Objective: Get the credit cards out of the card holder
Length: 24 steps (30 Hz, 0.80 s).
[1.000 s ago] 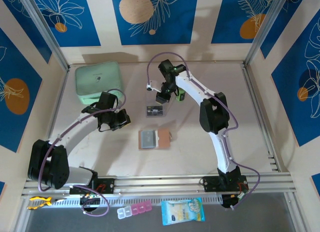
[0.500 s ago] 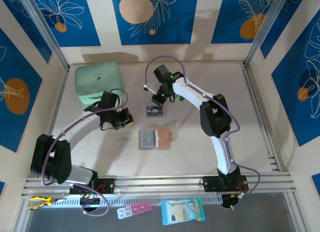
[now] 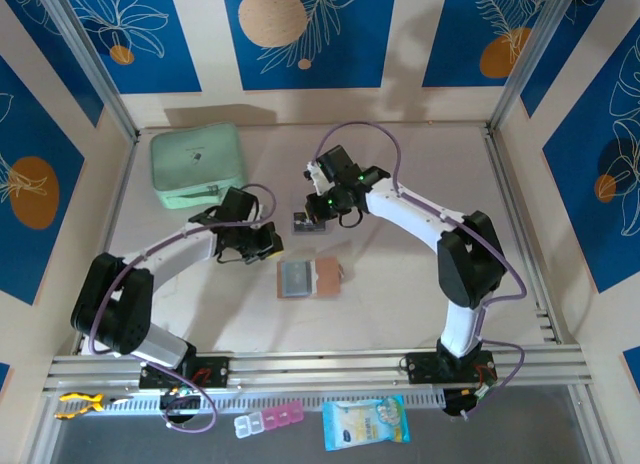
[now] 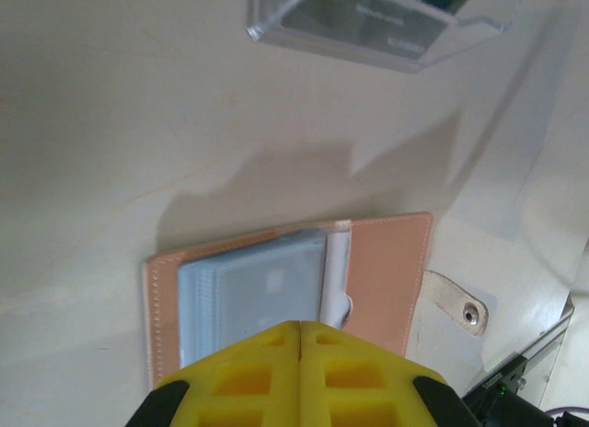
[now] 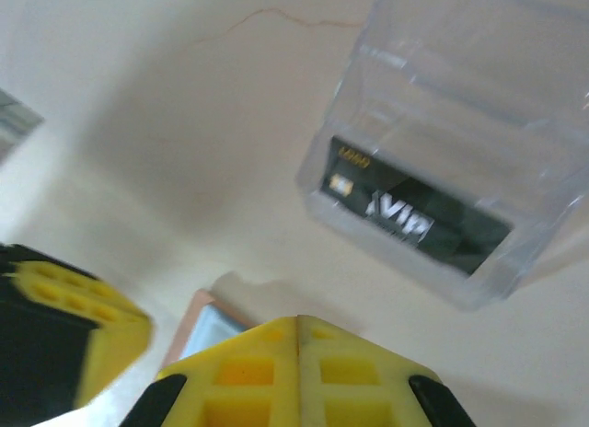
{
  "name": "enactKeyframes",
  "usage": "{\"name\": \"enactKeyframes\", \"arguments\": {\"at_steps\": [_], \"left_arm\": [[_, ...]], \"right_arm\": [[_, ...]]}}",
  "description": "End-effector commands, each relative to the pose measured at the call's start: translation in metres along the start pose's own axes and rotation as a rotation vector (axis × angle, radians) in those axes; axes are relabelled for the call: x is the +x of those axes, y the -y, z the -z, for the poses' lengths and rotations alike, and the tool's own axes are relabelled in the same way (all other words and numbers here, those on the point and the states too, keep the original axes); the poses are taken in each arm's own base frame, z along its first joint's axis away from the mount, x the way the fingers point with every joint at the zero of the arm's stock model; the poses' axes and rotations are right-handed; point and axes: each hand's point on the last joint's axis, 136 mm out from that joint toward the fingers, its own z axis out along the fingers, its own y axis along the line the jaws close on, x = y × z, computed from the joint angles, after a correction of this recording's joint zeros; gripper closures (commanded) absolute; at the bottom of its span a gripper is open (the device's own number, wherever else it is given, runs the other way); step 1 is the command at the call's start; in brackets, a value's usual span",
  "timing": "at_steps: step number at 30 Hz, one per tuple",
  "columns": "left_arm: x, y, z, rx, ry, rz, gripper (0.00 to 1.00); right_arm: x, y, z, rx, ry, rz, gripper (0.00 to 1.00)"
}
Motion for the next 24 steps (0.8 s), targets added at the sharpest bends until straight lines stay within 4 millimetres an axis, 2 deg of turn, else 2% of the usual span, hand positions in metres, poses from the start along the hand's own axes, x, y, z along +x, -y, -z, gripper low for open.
{"name": "enactKeyframes", "arguments": {"at_steps": [1,5,12,18,24], "left_arm": [[0.014,-0.006,-0.011,-0.011,-0.037,-0.001,0.96],[0.027,-0.017,-0.018,-0.034,-0.053,-0.002,0.97],[0.043,-0.034,-0.019,-0.059,-0.05,0.006,0.97],[0.052,-0.043,-0.022,-0.07,-0.053,0.009,0.99],[0.057,-0.047,-0.026,-0.068,-0.067,0.008,1.0]], "right_arm": [[0.02,-0.015,0.005,-0.062,-0.035,-0.209,1.0],[0.046,-0.034,0.005,-0.146,-0.064,-0.245,1.0],[0.096,-0.037,-0.008,-0.082,-0.144,-0.302,1.0],[0.113,-0.043,-0.012,-0.088,-0.159,-0.312,1.0],[0.117,-0.05,-0.021,-0.131,-0.177,-0.358,0.99]]}}
